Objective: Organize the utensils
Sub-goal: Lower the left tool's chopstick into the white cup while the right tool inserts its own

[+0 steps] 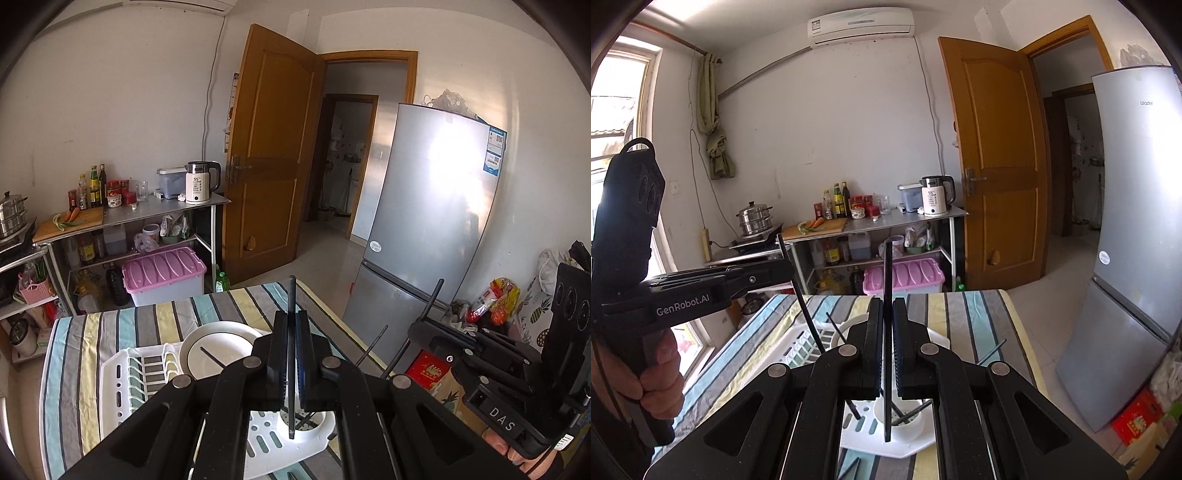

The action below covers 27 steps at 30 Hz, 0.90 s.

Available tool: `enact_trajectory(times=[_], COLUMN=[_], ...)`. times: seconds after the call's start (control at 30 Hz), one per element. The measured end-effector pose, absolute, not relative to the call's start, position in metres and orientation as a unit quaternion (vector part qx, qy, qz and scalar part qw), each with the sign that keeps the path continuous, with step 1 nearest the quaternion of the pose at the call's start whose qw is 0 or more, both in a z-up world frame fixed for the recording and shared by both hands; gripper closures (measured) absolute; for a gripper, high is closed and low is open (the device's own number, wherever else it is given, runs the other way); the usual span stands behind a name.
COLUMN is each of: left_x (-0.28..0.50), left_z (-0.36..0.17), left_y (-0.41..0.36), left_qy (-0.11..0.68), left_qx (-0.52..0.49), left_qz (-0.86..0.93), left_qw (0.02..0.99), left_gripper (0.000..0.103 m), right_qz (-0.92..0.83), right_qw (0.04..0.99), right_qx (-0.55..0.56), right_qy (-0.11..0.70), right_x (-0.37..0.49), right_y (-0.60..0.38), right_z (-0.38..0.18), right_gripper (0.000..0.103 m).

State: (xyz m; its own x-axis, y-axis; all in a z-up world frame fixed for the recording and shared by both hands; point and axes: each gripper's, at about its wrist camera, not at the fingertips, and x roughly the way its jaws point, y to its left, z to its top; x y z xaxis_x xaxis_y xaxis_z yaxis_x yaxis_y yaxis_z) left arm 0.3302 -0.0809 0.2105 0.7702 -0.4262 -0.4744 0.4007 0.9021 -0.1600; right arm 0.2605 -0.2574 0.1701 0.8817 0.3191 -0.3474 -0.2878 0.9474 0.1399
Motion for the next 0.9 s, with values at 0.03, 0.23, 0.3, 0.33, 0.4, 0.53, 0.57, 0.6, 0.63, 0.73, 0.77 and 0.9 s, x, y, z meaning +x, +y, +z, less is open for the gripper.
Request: enact_trajectory(times=[0.03,0.23,0.3,0.33,0.4,0.53,0.57,0.6,0.63,0.73,0.77,0.9], left_x=[0.334,0.359,0.367,0.369,0.375,0.385,0.388,0.390,0.393,0.398,0.399,0.402], left_z=[0.210,0.197,0.190,0.186,0.178,0.157,0.152,0.147,0.143,0.132,0.129,0.125], left_y=[-0.083,-0.090,-0.092,-0.093,-0.094,-0.095,-0.096,-0.097,-0.098,-0.097,-0.097,-0.096], left_qy=[0.258,0.270,0.276,0.279,0.284,0.301,0.306,0.310,0.314,0.323,0.325,0.323], left_qx=[-0.027,-0.034,-0.036,-0.037,-0.040,-0.046,-0.047,-0.048,-0.049,-0.051,-0.051,-0.048], left_qz=[-0.222,-0.225,-0.226,-0.226,-0.228,-0.230,-0.230,-0.230,-0.230,-0.228,-0.227,-0.219], left_qw=[0.940,0.935,0.933,0.933,0.930,0.924,0.923,0.921,0.920,0.917,0.917,0.920], left_gripper=[0.099,0.099,0.099,0.099,0.099,0.099,0.099,0.099,0.099,0.099,0.099,0.099], right_qz=[0.155,0.146,0.144,0.142,0.142,0.141,0.141,0.142,0.142,0.141,0.142,0.138], right_qw=[0.969,0.969,0.968,0.968,0.967,0.963,0.962,0.960,0.959,0.957,0.957,0.955], right_qx=[0.042,0.050,0.053,0.054,0.056,0.058,0.060,0.061,0.062,0.064,0.065,0.064], right_qy=[0.186,0.193,0.197,0.200,0.206,0.224,0.228,0.232,0.236,0.244,0.246,0.253], right_x=[0.264,0.280,0.284,0.287,0.294,0.305,0.307,0.308,0.310,0.313,0.314,0.317], right_y=[-0.258,-0.261,-0.262,-0.262,-0.263,-0.263,-0.264,-0.264,-0.264,-0.265,-0.265,-0.267], right_z=[0.170,0.160,0.155,0.153,0.148,0.134,0.129,0.125,0.121,0.113,0.111,0.105], right_gripper=[0.098,0.098,0.098,0.098,0.098,0.098,0.098,0.098,0.098,0.098,0.098,0.098])
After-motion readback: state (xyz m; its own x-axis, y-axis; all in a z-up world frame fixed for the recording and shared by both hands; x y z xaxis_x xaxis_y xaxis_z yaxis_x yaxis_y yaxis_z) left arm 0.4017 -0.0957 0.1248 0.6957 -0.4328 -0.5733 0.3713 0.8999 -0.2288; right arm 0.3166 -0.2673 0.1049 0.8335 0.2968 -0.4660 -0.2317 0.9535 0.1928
